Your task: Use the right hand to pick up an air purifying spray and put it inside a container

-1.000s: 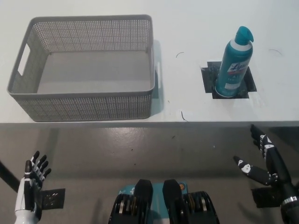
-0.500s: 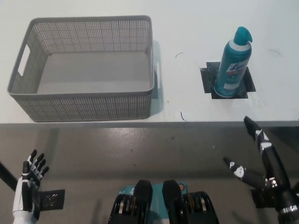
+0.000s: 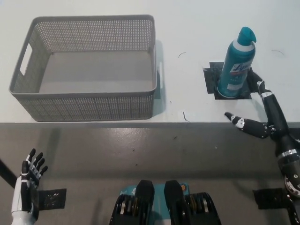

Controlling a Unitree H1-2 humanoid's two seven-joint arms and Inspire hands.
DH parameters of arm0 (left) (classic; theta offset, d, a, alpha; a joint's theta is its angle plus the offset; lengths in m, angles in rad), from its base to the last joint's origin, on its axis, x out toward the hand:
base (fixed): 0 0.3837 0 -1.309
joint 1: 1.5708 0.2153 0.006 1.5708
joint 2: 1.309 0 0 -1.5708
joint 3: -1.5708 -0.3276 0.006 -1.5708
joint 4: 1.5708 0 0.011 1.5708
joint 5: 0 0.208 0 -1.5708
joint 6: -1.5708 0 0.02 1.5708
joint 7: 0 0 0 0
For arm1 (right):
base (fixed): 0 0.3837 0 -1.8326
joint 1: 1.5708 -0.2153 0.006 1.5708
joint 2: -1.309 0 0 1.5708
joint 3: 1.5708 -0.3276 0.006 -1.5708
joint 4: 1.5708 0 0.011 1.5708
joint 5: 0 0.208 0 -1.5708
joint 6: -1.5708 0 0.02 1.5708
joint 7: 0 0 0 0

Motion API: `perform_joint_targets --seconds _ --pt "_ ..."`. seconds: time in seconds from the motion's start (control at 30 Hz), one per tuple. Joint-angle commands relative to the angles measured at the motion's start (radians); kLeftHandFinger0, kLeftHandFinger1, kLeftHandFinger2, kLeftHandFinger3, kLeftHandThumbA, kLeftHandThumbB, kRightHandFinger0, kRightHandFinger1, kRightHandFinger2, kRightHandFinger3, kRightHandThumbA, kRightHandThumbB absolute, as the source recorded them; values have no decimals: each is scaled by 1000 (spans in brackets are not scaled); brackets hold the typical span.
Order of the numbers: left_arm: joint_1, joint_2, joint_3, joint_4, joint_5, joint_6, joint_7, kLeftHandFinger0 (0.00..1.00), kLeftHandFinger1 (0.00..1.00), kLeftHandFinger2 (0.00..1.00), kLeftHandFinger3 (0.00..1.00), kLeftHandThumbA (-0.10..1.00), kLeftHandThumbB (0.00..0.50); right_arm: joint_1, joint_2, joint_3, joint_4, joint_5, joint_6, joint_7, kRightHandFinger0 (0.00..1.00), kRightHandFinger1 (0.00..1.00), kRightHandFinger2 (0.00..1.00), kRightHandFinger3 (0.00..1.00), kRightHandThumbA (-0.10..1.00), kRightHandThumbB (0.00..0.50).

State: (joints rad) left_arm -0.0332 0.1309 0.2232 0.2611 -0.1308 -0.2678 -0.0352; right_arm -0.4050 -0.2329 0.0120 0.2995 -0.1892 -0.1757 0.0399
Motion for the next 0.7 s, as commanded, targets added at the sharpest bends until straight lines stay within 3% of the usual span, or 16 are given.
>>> perform_joint_targets --seconds 0.0,0.33,0.47,0.6,0.67 --pt "-5 15 9 -29 -22 -31 -1 1000 1000 1000 1000 920 162 -75 -15 -18 105 7 -8 -27 1000 1000 1000 1000 1000 500" --pt "-4 7 12 -42 -23 -23 7 1000 1000 1000 1000 916 142 -157 4 -71 269 123 -35 16 1000 1000 1000 1000 1000 500" --pt "-6 13 15 -48 -30 -5 5 1000 1000 1000 1000 911 163 -128 15 -65 244 94 -52 -15 1000 1000 1000 1000 1000 500" --pt "-9 17 11 -28 -7 -33 10 1000 1000 1000 1000 950 231 -99 20 -73 218 113 -61 -7 1000 1000 1000 1000 1000 500" --pt "-2 18 8 -31 -5 -34 5 1000 1000 1000 1000 955 226 -89 18 -70 193 109 -45 -6 1000 1000 1000 1000 1000 500"
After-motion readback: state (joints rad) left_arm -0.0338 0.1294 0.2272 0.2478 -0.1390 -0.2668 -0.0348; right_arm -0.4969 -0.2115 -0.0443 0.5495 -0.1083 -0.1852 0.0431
